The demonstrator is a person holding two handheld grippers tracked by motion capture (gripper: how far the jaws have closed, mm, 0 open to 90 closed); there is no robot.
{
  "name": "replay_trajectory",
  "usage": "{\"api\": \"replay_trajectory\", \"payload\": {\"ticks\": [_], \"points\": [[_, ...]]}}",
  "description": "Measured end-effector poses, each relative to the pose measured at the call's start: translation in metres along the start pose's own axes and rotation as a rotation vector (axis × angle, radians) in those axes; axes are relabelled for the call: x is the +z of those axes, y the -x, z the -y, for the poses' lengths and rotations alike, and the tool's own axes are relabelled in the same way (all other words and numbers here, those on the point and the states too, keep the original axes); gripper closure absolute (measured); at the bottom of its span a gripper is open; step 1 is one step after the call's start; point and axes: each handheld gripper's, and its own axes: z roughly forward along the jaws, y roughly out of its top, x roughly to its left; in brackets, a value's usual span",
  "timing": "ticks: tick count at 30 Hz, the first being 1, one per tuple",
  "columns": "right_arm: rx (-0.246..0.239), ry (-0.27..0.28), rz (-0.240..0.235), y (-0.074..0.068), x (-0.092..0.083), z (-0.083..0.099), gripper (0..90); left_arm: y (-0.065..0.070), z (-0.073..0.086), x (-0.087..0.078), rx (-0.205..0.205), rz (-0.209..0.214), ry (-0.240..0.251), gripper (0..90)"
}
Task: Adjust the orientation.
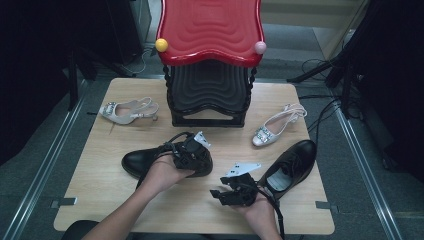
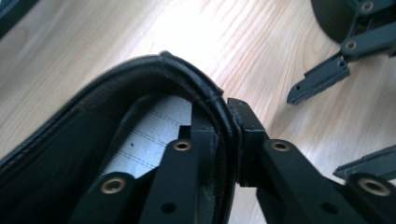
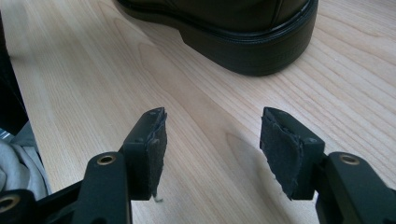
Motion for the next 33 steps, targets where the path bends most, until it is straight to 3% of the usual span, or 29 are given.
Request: {"api": "replay_trajectory", "payload": {"ticks": [7, 12, 14, 20, 22, 23, 26, 28, 29, 30, 31, 33], "points": [[0.01, 0.026, -0.006, 0.002, -0.003, -0.001, 42.5, -0.003, 0.002, -0.012, -0.061, 0.054, 0.061, 66.6], [0.017, 0.082, -0.009, 0.002, -0.008, -0.004, 46.2, -0.002, 0.006, -0.036, -0.051, 0.029, 0.106, 62.4], [0.022, 0.108, -0.009, 0.003, -0.01, -0.007, 48.1, 0.001, 0.013, -0.05, -0.057, -0.012, 0.138, 62.7], [0.015, 0.118, -0.005, 0.004, -0.009, -0.013, 48.3, 0.0, 0.029, -0.067, -0.083, -0.024, 0.169, 68.3], [0.01, 0.125, 0.001, 0.005, -0.009, -0.018, 49.9, -0.002, 0.038, -0.072, -0.103, -0.025, 0.178, 77.6], [0.01, 0.125, 0.001, 0.005, -0.009, -0.018, 49.9, -0.004, 0.042, -0.075, -0.11, -0.026, 0.181, 77.6], [0.005, 0.145, 0.008, 0.009, -0.014, -0.027, 56.7, -0.008, 0.062, -0.082, -0.144, -0.036, 0.182, 89.5], [0.007, 0.147, 0.011, 0.01, -0.015, -0.03, 58.3, -0.009, 0.067, -0.084, -0.156, -0.042, 0.183, 89.8], [0.004, 0.148, 0.004, 0.013, -0.016, -0.034, 66.1, -0.011, 0.078, -0.086, -0.18, -0.06, 0.185, 90.0], [0.004, 0.148, 0.004, 0.013, -0.016, -0.034, 66.1, -0.011, 0.078, -0.086, -0.18, -0.06, 0.185, 90.0], [-0.025, 0.136, 0.022, 0.015, -0.015, -0.038, 71.2, -0.013, 0.088, -0.088, -0.204, -0.077, 0.201, 90.0], [-0.024, 0.134, 0.01, 0.018, -0.014, -0.042, 75.9, -0.015, 0.098, -0.088, -0.224, -0.09, 0.196, 90.0]]}}
